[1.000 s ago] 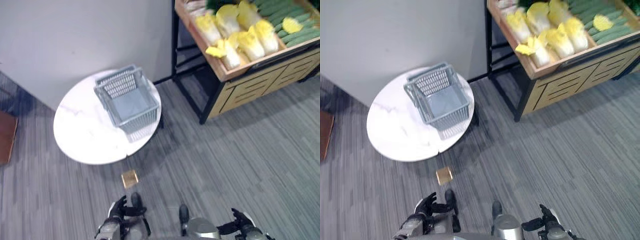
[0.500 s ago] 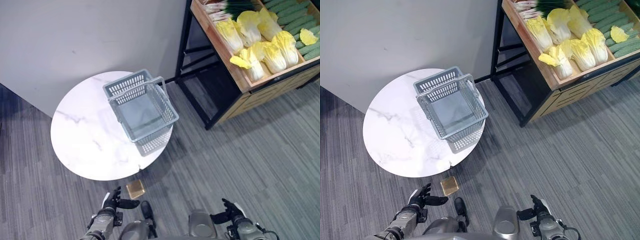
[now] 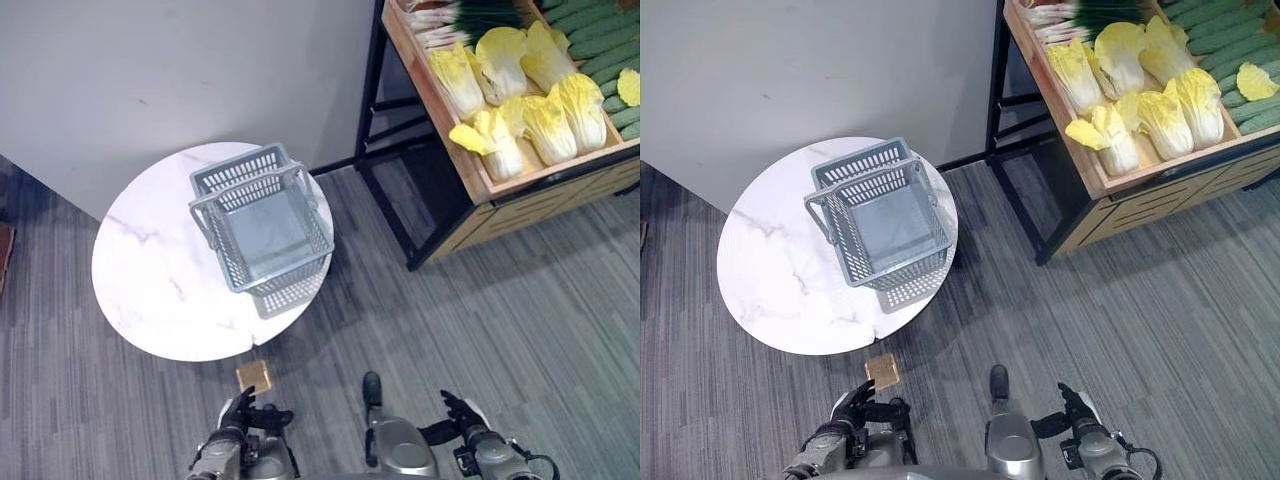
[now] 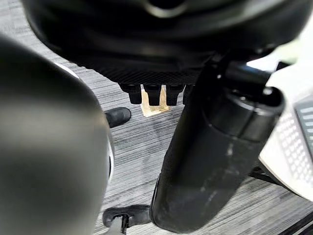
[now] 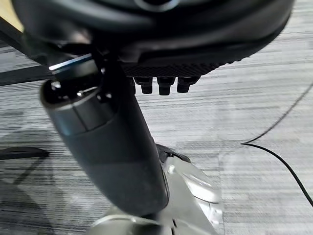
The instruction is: Get the vegetables into the basket
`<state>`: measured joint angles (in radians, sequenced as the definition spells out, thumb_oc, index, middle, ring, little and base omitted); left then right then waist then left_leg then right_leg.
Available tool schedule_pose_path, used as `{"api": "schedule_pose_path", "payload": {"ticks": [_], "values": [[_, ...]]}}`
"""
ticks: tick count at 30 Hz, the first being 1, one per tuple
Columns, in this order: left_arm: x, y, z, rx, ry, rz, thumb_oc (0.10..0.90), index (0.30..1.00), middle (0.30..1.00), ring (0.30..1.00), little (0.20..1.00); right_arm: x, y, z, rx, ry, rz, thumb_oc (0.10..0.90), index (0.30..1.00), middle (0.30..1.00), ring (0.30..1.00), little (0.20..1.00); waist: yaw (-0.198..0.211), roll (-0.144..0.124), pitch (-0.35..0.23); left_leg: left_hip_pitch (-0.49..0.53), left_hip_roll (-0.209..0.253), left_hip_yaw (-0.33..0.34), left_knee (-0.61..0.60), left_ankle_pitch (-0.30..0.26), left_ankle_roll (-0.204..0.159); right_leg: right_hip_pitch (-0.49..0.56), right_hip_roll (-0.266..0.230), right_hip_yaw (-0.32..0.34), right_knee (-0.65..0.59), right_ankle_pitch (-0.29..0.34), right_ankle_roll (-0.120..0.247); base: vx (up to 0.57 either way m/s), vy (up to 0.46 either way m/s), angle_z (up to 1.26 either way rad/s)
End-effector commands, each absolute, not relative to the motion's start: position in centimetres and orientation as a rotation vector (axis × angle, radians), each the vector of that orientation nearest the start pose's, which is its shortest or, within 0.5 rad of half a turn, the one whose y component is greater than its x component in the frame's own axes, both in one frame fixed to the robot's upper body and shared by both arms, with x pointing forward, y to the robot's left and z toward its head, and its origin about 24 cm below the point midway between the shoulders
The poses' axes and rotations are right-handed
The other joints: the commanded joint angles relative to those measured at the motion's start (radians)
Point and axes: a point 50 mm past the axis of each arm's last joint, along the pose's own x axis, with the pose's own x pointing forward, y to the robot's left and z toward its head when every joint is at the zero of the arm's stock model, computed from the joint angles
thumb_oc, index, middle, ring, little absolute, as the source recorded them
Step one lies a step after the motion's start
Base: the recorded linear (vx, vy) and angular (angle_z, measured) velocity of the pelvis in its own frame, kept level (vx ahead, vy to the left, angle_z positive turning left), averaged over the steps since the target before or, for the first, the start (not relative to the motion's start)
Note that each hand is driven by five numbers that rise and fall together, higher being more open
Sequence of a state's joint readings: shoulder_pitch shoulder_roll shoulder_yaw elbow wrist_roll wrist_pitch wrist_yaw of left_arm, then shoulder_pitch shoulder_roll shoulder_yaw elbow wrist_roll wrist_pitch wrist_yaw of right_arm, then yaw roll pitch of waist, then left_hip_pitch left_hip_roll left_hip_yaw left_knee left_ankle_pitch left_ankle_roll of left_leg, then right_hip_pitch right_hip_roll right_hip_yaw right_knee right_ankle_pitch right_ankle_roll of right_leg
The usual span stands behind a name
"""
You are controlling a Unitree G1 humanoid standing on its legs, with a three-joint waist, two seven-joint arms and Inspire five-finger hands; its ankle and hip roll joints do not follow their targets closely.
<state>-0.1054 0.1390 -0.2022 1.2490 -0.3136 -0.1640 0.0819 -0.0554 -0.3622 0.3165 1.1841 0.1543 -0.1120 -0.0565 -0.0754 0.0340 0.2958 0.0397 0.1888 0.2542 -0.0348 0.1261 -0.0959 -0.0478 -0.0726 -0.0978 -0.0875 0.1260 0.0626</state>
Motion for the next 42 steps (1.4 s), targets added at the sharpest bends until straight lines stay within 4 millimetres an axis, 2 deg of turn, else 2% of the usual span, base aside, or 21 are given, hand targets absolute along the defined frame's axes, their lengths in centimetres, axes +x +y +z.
{"api": "schedule_pose_path", "payload": {"ticks": [1, 4, 7, 11, 12, 13, 14, 15, 16, 18, 20, 21, 23, 27, 28, 29, 32, 34, 35, 36, 42], "values": [[13.7, 21.5, -15.1, 0.116, 0.984, 0.185, 0.900, 1.000, 1.000, 1.000, 1.000, 12.3, -26.1, -14.1, -0.407, 1.025, -0.058, 0.900, 1.000, 1.000, 1.000, 1.000, -0.016, -0.056, -0.016, 0.031, -0.062, 0.008, 0.024, -0.146, -0.020, 0.020, -0.081, 0.052, 0.062, -0.104, 0.070, 0.05, -0.055, 0.01], [13.3, 21.6, -15.1, 0.125, 0.991, 0.195, 0.900, 1.000, 1.000, 1.000, 1.000, 13.8, -26.8, -13.1, -0.431, 0.942, -0.089, 0.900, 1.000, 1.000, 1.000, 1.000, -0.022, -0.055, -0.028, 0.048, -0.060, 0.016, 0.013, -0.146, -0.023, 0.041, -0.077, 0.054, 0.039, -0.099, 0.070, 0.04, -0.017, 0.01], [13.0, 21.8, -15.1, 0.133, 0.982, 0.197, 0.900, 1.000, 1.000, 1.000, 1.000, 18.3, -27.3, -8.5, -0.642, 0.638, 0.039, 0.900, 1.000, 1.000, 1.000, 1.000, -0.032, -0.060, -0.035, 0.067, -0.061, 0.028, -0.009, -0.146, -0.023, 0.050, -0.075, 0.062, 0.028, -0.091, 0.076, 0.00, 0.000, 0.00], [12.2, 22.4, -15.2, 0.155, 0.998, 0.185, 0.900, 1.000, 1.000, 1.000, 1.000, 22.1, -27.8, 0.6, -1.023, 0.224, 0.248, 0.900, 1.000, 1.000, 1.000, 1.000, -0.042, -0.064, -0.045, 0.092, -0.063, 0.040, -0.043, -0.144, -0.020, 0.042, -0.074, 0.075, 0.033, -0.084, 0.089, 0.02, 0.031, -0.20], [12.1, 22.6, -15.2, 0.152, 0.999, 0.188, 0.900, 1.000, 1.000, 1.000, 1.000, 23.0, -27.2, 3.5, -1.156, 0.096, 0.318, 0.900, 1.000, 1.000, 1.000, 1.000, -0.043, -0.067, -0.047, 0.101, -0.061, 0.044, -0.047, -0.151, -0.019, 0.046, -0.075, 0.078, 0.034, -0.085, 0.092, 0.02, 0.045, -0.16], [11.7, 22.8, -15.2, 0.150, 1.012, 0.193, 0.900, 1.000, 1.000, 1.000, 1.000, 23.5, -25.7, 7.7, -1.295, -0.106, 0.388, 0.900, 1.000, 1.000, 1.000, 1.000, -0.046, -0.071, -0.056, 0.106, -0.063, 0.049, -0.052, -0.150, -0.018, 0.043, -0.074, 0.080, 0.033, -0.081, 0.094, 0.04, 0.045, -0.16], [11.5, 22.9, -15.3, 0.152, 1.022, 0.194, 0.900, 1.000, 1.000, 1.000, 1.000, 23.4, -24.5, 10.0, -1.364, -0.223, 0.428, 0.900, 1.000, 1.000, 1.000, 1.000, -0.044, -0.071, -0.060, 0.112, -0.061, 0.051, -0.053, -0.157, -0.018, 0.049, -0.075, 0.079, 0.032, -0.084, 0.097, 0.02, 0.024, -0.12], [11.5, 22.8, -15.3, 0.152, 1.022, 0.192, 0.900, 1.000, 1.000, 1.000, 1.000, 23.3, -24.6, 10.1, -1.365, -0.222, 0.427, 0.900, 1.000, 1.000, 1.000, 1.000, -0.043, -0.070, -0.061, 0.107, -0.061, 0.051, -0.053, -0.153, -0.018, 0.044, -0.075, 0.080, 0.031, -0.080, 0.096, 0.02, 0.022, -0.07], [11.3, 22.9, -15.4, 0.163, 1.035, 0.185, 0.900, 1.000, 1.000, 1.000, 1.000, 23.6, -22.7, 13.1, -1.401, -0.383, 0.455, 0.900, 1.000, 1.000, 1.000, 1.000, -0.034, -0.072, -0.068, 0.111, -0.062, 0.051, -0.053, -0.156, -0.017, 0.049, -0.076, 0.078, 0.029, -0.079, 0.098, 0.00, 0.000, 0.00], [11.3, 22.8, -15.4, 0.169, 1.038, 0.180, 0.900, 1.000, 1.000, 1.000, 1.000, 23.8, -22.3, 13.6, -1.383, -0.416, 0.445, 0.900, 1.000, 1.000, 1.000, 1.000, -0.027, -0.072, -0.073, 0.109, -0.063, 0.049, -0.053, -0.157, -0.016, 0.051, -0.078, 0.074, 0.028, -0.078, 0.099, 0.00, 0.000, 0.00], [11.2, 22.8, -15.5, 0.182, 1.048, 0.172, 0.900, 1.000, 1.000, 1.000, 1.000, 24.4, -20.0, 15.7, -1.372, -0.570, 0.460, 0.900, 1.000, 1.000, 1.000, 1.000, -0.009, -0.073, -0.078, 0.107, -0.064, 0.040, -0.053, -0.158, -0.013, 0.057, -0.081, 0.064, 0.023, -0.077, 0.099, 0.01, -0.006, 0.03], [11.4, 22.7, -15.5, 0.186, 1.043, 0.171, 0.900, 1.000, 1.000, 1.000, 1.000, 24.9, -19.9, 16.0, -1.377, -0.580, 0.449, 0.900, 1.000, 1.000, 1.000, 1.000, -0.002, -0.073, -0.079, 0.105, -0.065, 0.035, -0.053, -0.159, -0.012, 0.060, -0.084, 0.059, 0.021, -0.076, 0.099, 0.01, -0.011, 0.09], [11.4, 22.6, -15.5, 0.200, 1.050, 0.164, 0.900, 1.000, 1.000, 1.000, 1.000, 25.9, -18.3, 17.2, -1.362, -0.674, 0.434, 0.900, 1.000, 1.000, 1.000, 1.000, 0.014, -0.072, -0.079, 0.103, -0.067, 0.027, -0.053, -0.159, -0.011, 0.065, -0.087, 0.053, 0.017, -0.075, 0.099, 0.00, -0.003, 0.20], [11.4, 22.3, -15.6, 0.223, 1.051, 0.155, 0.900, 1.000, 1.000, 1.000, 1.000, 28.6, -15.5, 19.5, -1.269, -0.795, 0.374, 0.900, 1.000, 1.000, 1.000, 1.000, 0.055, -0.069, -0.076, 0.094, -0.070, 0.012, -0.053, -0.156, -0.009, 0.075, -0.094, 0.038, 0.011, -0.076, 0.097, 0.00, -0.004, 0.17], [11.4, 22.1, -15.6, 0.222, 1.046, 0.157, 0.900, 1.000, 1.000, 1.000, 1.000, 30.1, -14.6, 20.8, -1.262, -0.832, 0.333, 0.900, 1.000, 1.000, 1.000, 1.000, 0.073, -0.068, -0.069, 0.087, -0.071, 0.003, -0.053, -0.153, -0.010, 0.074, -0.098, 0.029, 0.009, -0.075, 0.096, -0.02, -0.009, 0.17], [11.4, 22.0, -15.6, 0.219, 1.045, 0.159, 0.900, 1.000, 1.000, 1.000, 1.000, 30.2, -14.4, 20.8, -1.262, -0.835, 0.334, 0.900, 1.000, 1.000, 1.000, 1.000, 0.070, -0.067, -0.068, 0.086, -0.071, 0.003, -0.053, -0.153, -0.010, 0.074, -0.098, 0.029, 0.010, -0.075, 0.096, -0.03, -0.008, 0.18], [11.8, 21.9, -15.5, 0.216, 1.026, 0.172, 0.900, 1.000, 1.000, 1.000, 1.000, 32.5, -14.0, 21.9, -1.248, -0.825, 0.262, 0.900, 1.000, 1.000, 1.000, 1.000, 0.089, -0.063, -0.048, 0.060, -0.070, -0.013, -0.053, -0.141, -0.011, 0.059, -0.101, 0.017, 0.011, -0.072, 0.094, -0.06, -0.008, 0.19], [12.4, 22.0, -15.2, 0.218, 1.001, 0.184, 0.900, 1.000, 1.000, 1.000, 1.000, 34.4, -14.2, 23.4, -1.268, -0.806, 0.179, 0.900, 1.000, 1.000, 1.000, 1.000, 0.108, -0.059, -0.031, 0.028, -0.068, -0.027, -0.053, -0.126, -0.014, 0.039, -0.101, 0.008, 0.013, -0.066, 0.092, -0.08, -0.015, 0.17], [12.5, 22.0, -15.2, 0.216, 1.000, 0.185, 0.900, 1.000, 1.000, 1.000, 1.000, 34.4, -14.2, 23.5, -1.269, -0.808, 0.180, 0.900, 1.000, 1.000, 1.000, 1.000, 0.106, -0.058, -0.031, 0.027, -0.068, -0.027, -0.053, -0.126, -0.014, 0.038, -0.101, 0.007, 0.013, -0.066, 0.092, -0.10, -0.015, 0.18], [13.2, 21.8, -14.9, 0.236, 0.967, 0.167, 0.900, 1.000, 1.000, 1.000, 1.000, 35.7, -14.5, 24.4, -1.305, -0.792, 0.116, 0.900, 1.000, 1.000, 1.000, 1.000, 0.119, -0.055, -0.018, 0.001, -0.064, -0.039, -0.053, -0.115, -0.017, 0.020, -0.102, -0.002, 0.014, -0.062, 0.091, -0.06, -0.004, 0.19], [14.1, 22.0, -14.6, 0.236, 0.939, 0.173, 0.900, 1.000, 1.000, 1.000, 1.000, 37.7, -15.0, 26.4, -1.311, -0.764, 0.000, 0.900, 1.000, 1.000, 1.000, 1.000, 0.139, -0.043, 0.001, -0.052, -0.056, -0.068, -0.053, -0.095, -0.026, -0.017, -0.100, -0.024, 0.020, -0.057, 0.090, -0.05, -0.010, 0.19]]}}
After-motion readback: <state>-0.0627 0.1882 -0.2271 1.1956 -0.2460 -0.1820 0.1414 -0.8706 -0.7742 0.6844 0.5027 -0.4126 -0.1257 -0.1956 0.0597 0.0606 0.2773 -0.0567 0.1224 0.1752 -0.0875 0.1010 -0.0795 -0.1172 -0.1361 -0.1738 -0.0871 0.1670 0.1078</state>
